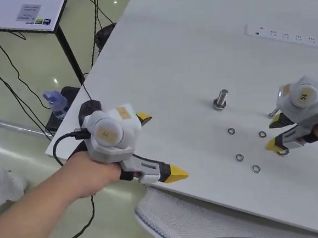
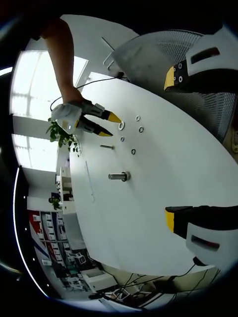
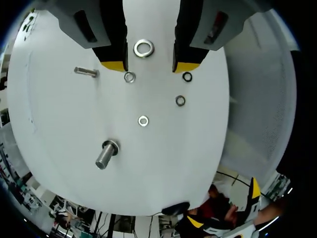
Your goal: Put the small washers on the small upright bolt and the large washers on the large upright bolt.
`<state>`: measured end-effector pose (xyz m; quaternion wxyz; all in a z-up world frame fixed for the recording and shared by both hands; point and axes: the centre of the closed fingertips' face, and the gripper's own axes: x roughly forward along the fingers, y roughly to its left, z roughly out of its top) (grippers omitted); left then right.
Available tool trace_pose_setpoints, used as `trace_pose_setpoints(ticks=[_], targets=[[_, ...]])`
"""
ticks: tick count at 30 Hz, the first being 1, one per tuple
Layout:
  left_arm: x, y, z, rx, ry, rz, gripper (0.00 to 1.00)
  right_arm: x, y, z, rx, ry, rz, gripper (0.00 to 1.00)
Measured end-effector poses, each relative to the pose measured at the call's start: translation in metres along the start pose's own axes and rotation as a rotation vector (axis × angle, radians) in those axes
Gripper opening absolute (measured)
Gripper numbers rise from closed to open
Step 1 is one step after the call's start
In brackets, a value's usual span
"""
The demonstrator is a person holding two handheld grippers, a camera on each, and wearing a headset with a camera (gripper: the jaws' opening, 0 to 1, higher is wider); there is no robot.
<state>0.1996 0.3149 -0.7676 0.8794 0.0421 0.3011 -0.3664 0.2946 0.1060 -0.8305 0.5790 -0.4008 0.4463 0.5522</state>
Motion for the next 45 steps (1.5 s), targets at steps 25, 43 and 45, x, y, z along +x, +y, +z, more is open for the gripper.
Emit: trace_pose_setpoints(ticks=[25, 43, 45], targets=[[-0.002, -0.002, 0.002, 0.008, 0.007, 0.003, 0.94, 0.017, -0.013, -0.045, 0.094, 0.006, -0.068, 0.36], [-0.002, -0.004, 0.007, 0.011, 0.001, 0.002, 0.96, 0.024, -0.009, -0.051, 0.095, 0.027, -0.058, 0.35], [-0.002, -0.004, 0.008, 0.021, 0.0, 0.003, 0.96, 0.024, -0.01, -0.051, 0.1, 0.029, -0.06, 0.34]])
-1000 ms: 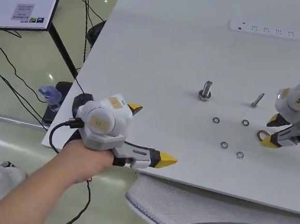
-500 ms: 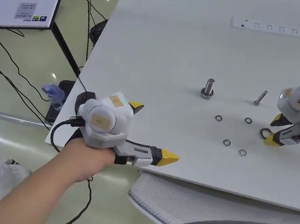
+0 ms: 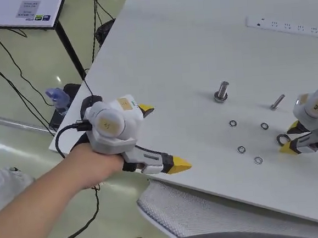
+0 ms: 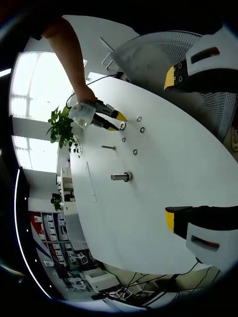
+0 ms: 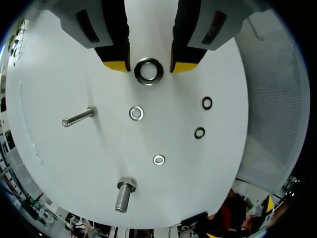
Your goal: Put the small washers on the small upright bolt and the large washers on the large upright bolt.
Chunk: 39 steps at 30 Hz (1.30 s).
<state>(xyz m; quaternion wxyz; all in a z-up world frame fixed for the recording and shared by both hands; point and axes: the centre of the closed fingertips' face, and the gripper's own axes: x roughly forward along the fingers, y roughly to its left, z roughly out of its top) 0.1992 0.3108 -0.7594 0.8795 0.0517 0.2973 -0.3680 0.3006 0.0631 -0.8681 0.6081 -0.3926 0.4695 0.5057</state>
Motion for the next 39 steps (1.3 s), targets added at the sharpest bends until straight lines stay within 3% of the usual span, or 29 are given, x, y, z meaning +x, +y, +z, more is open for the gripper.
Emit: trace_pose_setpoints(ticks=[13, 21, 24, 29, 39], targets=[[-0.0031, 0.0022, -0.0043, -0.006, 0.011, -0.001, 0.99, 0.0009, 0.0011, 0.0022, 0.004, 0.012, -0.005, 0.25], [-0.0042, 0.0018, -0.0026, -0.007, 0.003, 0.001, 0.99, 0.001, 0.0008, 0.0027, 0.001, 0.068, -0.015, 0.23], [-0.0048, 0.0022, -0.0022, -0.007, 0.002, 0.001, 0.98, 0.0006, 0.0002, 0.0022, -0.017, 0.061, -0.017, 0.22], [-0.0044, 0.0022, -0.0015, -0.009, 0.002, 0.003, 0.97, -0.0003, -0.002, 0.0007, 0.022, 0.037, -0.019, 0.21], [-0.003, -0.0006, -0.0016, -0.01, 0.003, -0.003, 0.97, -0.0065, 0.0027, 0.0047, 0.035, 0.037, -0.01, 0.21]])
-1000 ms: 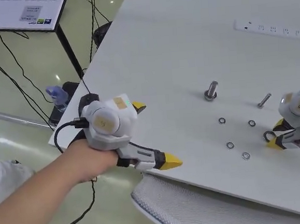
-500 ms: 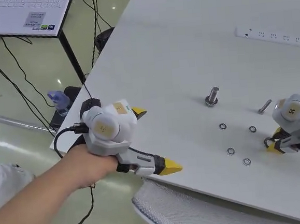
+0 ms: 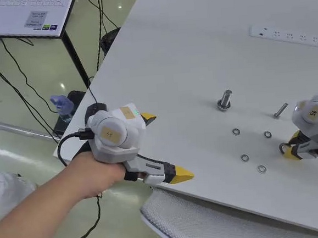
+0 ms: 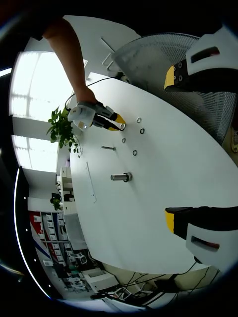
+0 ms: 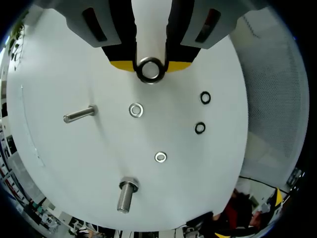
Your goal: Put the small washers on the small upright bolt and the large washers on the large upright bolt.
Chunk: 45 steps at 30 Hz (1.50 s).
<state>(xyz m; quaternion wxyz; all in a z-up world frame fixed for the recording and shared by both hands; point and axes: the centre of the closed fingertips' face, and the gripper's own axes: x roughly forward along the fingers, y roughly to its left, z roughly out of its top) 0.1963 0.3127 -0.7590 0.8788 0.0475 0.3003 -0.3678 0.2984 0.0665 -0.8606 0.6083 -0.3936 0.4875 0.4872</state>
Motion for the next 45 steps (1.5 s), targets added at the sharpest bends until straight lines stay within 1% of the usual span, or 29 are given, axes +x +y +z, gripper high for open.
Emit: trace_pose_setpoints(ticks=[1, 5, 7, 9, 12, 16, 21, 23, 26, 28, 33, 39, 40, 41, 45], targets=[[0.0, 0.0, 0.0, -0.001, -0.001, 0.001, 0.97, -0.002, 0.001, 0.0, 0.0, 0.005, 0.006, 0.21], [0.0, 0.0, 0.001, -0.001, -0.003, 0.001, 0.97, -0.008, 0.0, 0.004, -0.002, 0.002, 0.005, 0.21], [-0.001, 0.0, 0.0, 0.001, -0.003, 0.002, 0.97, -0.011, -0.002, 0.005, -0.016, 0.006, -0.004, 0.21], [-0.002, 0.0, 0.0, -0.003, -0.005, 0.001, 0.97, -0.012, -0.002, 0.007, -0.014, 0.01, 0.001, 0.21], [-0.003, 0.0, 0.0, -0.002, -0.006, 0.003, 0.97, -0.016, -0.003, 0.011, -0.014, 0.007, 0.002, 0.21], [-0.004, -0.001, -0.003, -0.002, 0.003, 0.001, 0.97, -0.025, -0.004, 0.019, -0.017, 0.005, 0.008, 0.21], [-0.003, -0.001, -0.005, 0.001, 0.006, -0.002, 0.98, -0.036, -0.008, 0.032, -0.038, -0.003, 0.007, 0.21], [-0.003, -0.003, -0.006, -0.002, 0.008, -0.006, 0.98, -0.041, -0.011, 0.039, -0.022, -0.008, 0.014, 0.21], [-0.002, -0.004, -0.007, -0.001, 0.011, -0.01, 0.99, -0.047, -0.016, 0.048, -0.026, -0.025, 0.007, 0.22], [-0.002, -0.005, -0.008, -0.002, 0.012, -0.01, 0.99, -0.048, -0.019, 0.053, -0.04, -0.026, 0.0, 0.22], [-0.001, -0.005, -0.008, 0.004, 0.011, -0.012, 0.99, -0.05, -0.023, 0.065, -0.078, -0.015, 0.0, 0.22], [-0.002, -0.004, -0.01, 0.002, 0.018, -0.011, 0.99, -0.056, -0.029, 0.084, -0.106, -0.025, -0.003, 0.22], [-0.002, -0.004, -0.01, 0.001, 0.018, -0.011, 0.99, -0.056, -0.03, 0.086, -0.109, -0.026, -0.003, 0.22], [-0.002, -0.004, -0.01, 0.0, 0.016, -0.011, 0.99, -0.056, -0.034, 0.087, -0.114, -0.028, -0.005, 0.22], [-0.001, -0.003, -0.01, -0.001, 0.015, -0.009, 0.99, -0.056, -0.04, 0.093, -0.125, -0.028, -0.008, 0.22]])
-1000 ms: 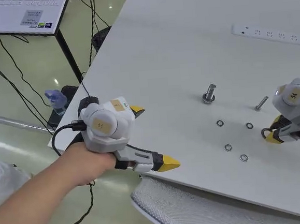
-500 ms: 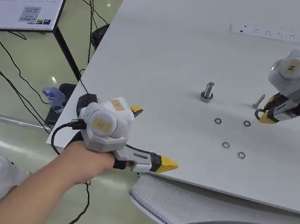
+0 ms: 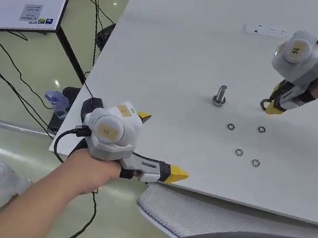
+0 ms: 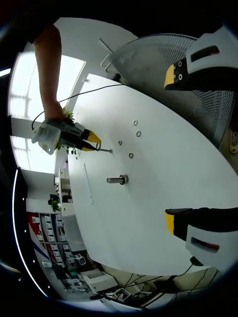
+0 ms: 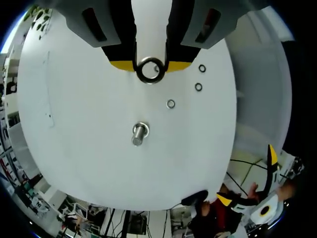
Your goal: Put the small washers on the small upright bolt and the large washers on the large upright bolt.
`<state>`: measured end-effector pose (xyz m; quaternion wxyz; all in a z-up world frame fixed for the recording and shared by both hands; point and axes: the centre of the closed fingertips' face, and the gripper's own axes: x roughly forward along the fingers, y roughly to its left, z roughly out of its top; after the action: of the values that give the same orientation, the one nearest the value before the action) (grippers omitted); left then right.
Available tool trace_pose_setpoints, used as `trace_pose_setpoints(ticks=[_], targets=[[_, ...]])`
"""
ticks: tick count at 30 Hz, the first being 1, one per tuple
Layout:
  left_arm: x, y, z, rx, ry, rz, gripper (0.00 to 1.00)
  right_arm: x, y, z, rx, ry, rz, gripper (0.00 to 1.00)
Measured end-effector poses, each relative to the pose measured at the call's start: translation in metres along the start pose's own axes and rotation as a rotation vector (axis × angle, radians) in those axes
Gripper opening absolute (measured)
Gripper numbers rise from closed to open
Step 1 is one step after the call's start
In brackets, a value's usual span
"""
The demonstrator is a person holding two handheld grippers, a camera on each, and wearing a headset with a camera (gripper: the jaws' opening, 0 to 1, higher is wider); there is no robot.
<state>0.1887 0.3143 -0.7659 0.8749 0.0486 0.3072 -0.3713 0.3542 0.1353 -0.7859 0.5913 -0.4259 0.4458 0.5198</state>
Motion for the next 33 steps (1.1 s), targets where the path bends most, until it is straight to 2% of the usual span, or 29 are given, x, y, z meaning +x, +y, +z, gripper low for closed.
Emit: trace_pose_setpoints(ticks=[18, 25, 33], targets=[[0.001, 0.001, 0.0, -0.012, -0.004, 0.008, 0.99, 0.0, -0.011, 0.041, -0.07, -0.012, -0.007, 0.22], [0.002, 0.002, -0.001, -0.012, 0.001, 0.004, 0.99, 0.007, -0.019, 0.057, -0.085, -0.019, 0.004, 0.22], [0.004, 0.007, 0.0, -0.013, 0.001, 0.002, 0.99, 0.014, -0.018, 0.074, -0.103, -0.022, 0.015, 0.22]])
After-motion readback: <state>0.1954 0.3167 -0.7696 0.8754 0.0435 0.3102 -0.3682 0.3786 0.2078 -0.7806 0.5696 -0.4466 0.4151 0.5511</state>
